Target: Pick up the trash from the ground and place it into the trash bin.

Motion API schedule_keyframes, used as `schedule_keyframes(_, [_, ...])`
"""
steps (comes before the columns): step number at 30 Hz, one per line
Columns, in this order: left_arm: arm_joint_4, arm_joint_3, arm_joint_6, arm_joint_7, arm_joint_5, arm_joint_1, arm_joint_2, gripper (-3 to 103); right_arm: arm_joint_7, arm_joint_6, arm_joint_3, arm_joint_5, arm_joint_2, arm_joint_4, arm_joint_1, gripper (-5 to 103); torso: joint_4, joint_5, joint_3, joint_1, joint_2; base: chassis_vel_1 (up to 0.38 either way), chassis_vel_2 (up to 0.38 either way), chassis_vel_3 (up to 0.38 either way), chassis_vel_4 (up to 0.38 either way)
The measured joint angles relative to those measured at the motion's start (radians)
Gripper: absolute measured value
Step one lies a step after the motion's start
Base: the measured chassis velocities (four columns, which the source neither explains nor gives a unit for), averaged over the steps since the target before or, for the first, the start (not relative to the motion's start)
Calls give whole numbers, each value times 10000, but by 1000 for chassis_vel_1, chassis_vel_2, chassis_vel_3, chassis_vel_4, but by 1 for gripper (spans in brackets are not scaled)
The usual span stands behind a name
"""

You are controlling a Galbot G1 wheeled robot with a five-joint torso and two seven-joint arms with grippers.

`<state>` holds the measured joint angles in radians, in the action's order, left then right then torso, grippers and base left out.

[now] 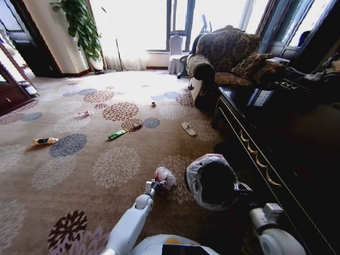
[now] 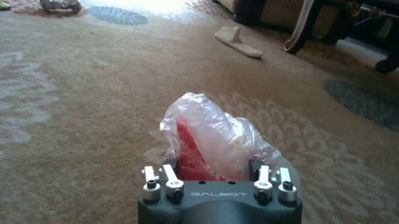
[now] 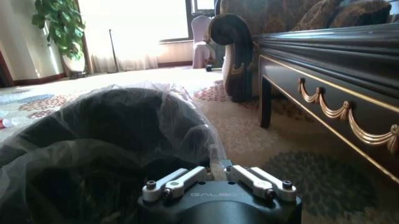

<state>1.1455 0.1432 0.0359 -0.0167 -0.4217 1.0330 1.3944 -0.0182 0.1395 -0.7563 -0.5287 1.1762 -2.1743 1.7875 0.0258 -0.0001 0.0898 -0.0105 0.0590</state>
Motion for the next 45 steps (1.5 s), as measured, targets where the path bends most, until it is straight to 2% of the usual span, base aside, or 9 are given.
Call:
schedule_keyframes(12, [738,608,-657,-505,-757,680,-285,36,0,-289,27,-21,6,123,-84,0,-1,0,0,0,0,0,0,0,0])
schedule_keyframes(15, [883,758,-1101,-848,-770,889,-341,29,1,-328,52,-22,7,171,-138,0,0,-2,0,0,0,0,0,0,0])
schedule_keyframes(19, [1928,1044,-2722,-1849,-546,1789,-709,14,0,-467,346,91,-45,470,-370,0,0,0,0,0,0,0,0,0,0])
schedule_keyframes(21, [2186,1075,-2852,-1942,-568,1917,-759,14,0,-521,410,159,-69,529,-422,0,0,0,0,0,0,0,0,0,0])
schedule_keyframes(24, [4261,1162,-3102,-2526,-1225,2737,-1115,4,2,-695,991,640,-251,893,-933,0,-2,2,0,0,0,0,0,0,0])
schedule_keyframes(34, [8017,1304,-3474,-3662,-2557,3941,-2149,0,0,-873,2059,1467,-323,2151,-2550,0,0,5,0,0,0,0,0,0,0])
schedule_keyframes(39, [9077,1688,-4009,-4509,-1842,4588,-2445,0,-5,-773,2532,1800,-459,2846,-3509,0,2,-2,0,0,0,0,0,0,0])
schedule_keyframes(43, [9600,1440,-3844,-4628,-1882,4826,-2680,0,-1,-726,2957,1802,-536,3571,-4305,0,-1,3,1,0,0,0,0,0,0])
schedule_keyframes(45, [9542,785,-3352,-4515,-2572,4723,-2914,0,0,-733,3488,1767,-542,4316,-5144,0,0,3,1,0,0,0,0,0,0])
